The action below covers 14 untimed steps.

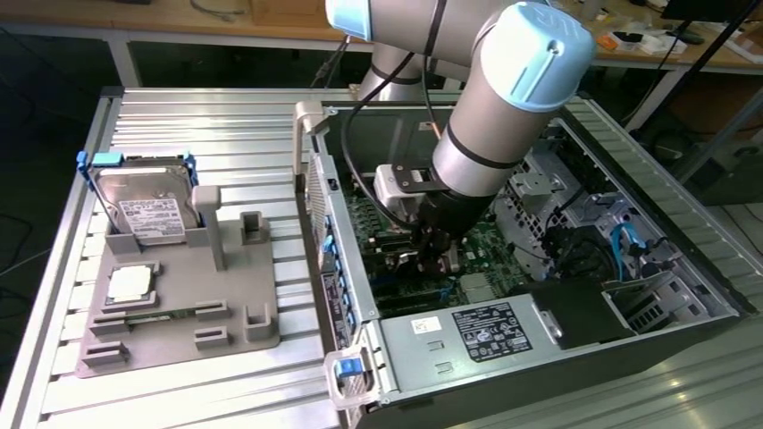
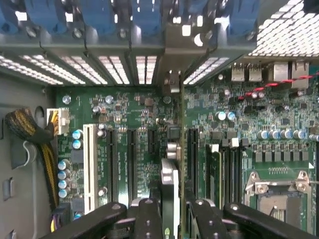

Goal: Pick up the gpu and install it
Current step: 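Insert the gpu into the slot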

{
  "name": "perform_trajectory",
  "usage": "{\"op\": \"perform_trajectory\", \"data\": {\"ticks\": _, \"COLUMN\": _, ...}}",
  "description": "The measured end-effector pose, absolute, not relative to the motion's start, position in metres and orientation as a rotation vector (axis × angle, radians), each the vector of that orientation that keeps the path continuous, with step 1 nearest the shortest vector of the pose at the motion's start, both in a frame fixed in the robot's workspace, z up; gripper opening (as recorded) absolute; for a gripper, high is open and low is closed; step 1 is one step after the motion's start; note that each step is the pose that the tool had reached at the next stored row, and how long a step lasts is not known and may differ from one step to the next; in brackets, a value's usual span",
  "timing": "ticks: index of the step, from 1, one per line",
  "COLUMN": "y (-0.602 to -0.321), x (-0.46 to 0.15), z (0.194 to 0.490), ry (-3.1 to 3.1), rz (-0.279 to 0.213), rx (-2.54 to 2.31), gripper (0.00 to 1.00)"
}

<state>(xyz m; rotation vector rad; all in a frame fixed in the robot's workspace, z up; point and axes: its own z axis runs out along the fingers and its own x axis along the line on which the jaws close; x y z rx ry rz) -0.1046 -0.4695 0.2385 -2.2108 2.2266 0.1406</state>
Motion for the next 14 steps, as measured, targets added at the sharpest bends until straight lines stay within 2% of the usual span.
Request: {"op": "perform_trajectory", "data": {"ticks": 14, "y": -0.4688, "x": -0.1046, "z": 0.2339, "ry": 2.222, "rz": 0.143, "rx": -2.206, "gripper": 0.28}}
